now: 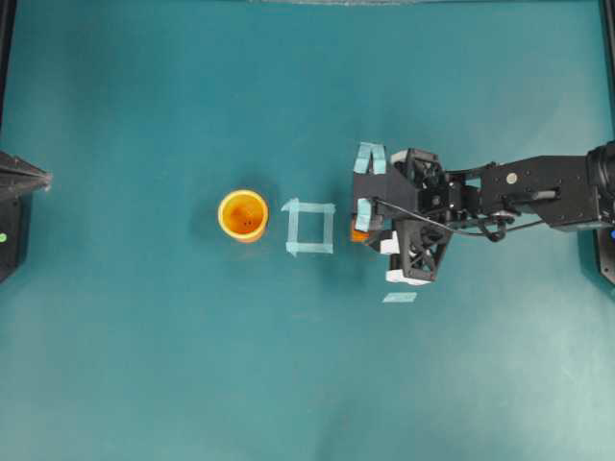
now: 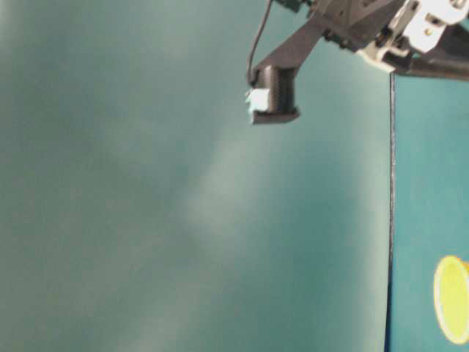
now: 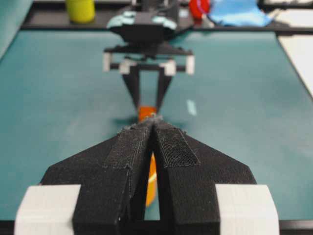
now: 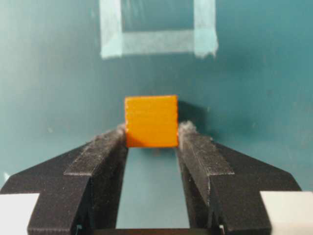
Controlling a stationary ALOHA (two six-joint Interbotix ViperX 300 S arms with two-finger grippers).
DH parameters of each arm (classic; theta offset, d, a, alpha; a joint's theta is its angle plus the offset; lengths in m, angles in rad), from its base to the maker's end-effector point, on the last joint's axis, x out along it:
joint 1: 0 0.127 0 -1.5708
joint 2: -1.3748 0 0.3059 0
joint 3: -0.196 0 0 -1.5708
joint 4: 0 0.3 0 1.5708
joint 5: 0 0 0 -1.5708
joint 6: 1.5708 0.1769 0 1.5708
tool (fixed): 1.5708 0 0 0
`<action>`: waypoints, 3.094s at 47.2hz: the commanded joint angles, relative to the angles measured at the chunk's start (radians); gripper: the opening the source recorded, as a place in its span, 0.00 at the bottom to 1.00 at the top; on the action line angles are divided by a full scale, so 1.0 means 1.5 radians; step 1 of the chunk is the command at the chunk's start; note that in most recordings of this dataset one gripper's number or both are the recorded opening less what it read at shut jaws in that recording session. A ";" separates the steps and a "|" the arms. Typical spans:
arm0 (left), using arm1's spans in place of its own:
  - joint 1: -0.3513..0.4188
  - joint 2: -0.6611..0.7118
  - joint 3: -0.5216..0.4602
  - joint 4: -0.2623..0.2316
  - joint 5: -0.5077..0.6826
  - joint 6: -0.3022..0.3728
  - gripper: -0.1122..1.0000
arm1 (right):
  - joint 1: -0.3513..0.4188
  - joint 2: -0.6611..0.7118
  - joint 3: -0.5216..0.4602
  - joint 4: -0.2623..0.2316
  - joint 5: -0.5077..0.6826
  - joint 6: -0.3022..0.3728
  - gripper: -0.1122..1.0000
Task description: Move the block to the left with right arm.
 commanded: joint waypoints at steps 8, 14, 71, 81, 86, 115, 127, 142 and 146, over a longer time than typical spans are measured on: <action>-0.001 0.006 -0.008 0.002 0.004 -0.001 0.10 | 0.004 -0.074 -0.122 0.000 0.105 -0.001 0.45; -0.001 0.006 -0.007 0.002 0.007 -0.001 0.10 | 0.004 -0.075 -0.186 0.000 0.140 -0.003 0.45; -0.001 0.006 -0.007 0.002 0.009 0.001 0.10 | -0.001 0.201 -0.570 -0.032 0.079 -0.001 0.45; -0.001 0.005 -0.007 0.002 0.010 0.002 0.10 | -0.001 0.217 -0.571 -0.032 0.026 -0.001 0.45; -0.001 0.005 -0.009 0.002 0.009 0.002 0.10 | -0.001 0.226 -0.572 -0.032 0.001 -0.001 0.45; -0.001 -0.064 -0.045 0.002 0.192 0.015 0.10 | -0.009 0.268 -0.615 -0.032 -0.009 -0.001 0.45; -0.001 -0.086 -0.054 0.005 0.201 0.017 0.10 | -0.009 0.268 -0.614 -0.032 -0.006 -0.001 0.45; -0.001 -0.081 -0.047 0.005 0.197 0.015 0.10 | -0.008 0.268 -0.614 -0.030 -0.004 -0.001 0.45; -0.001 -0.081 -0.047 0.005 0.197 0.015 0.10 | -0.007 0.268 -0.614 -0.029 -0.004 0.000 0.45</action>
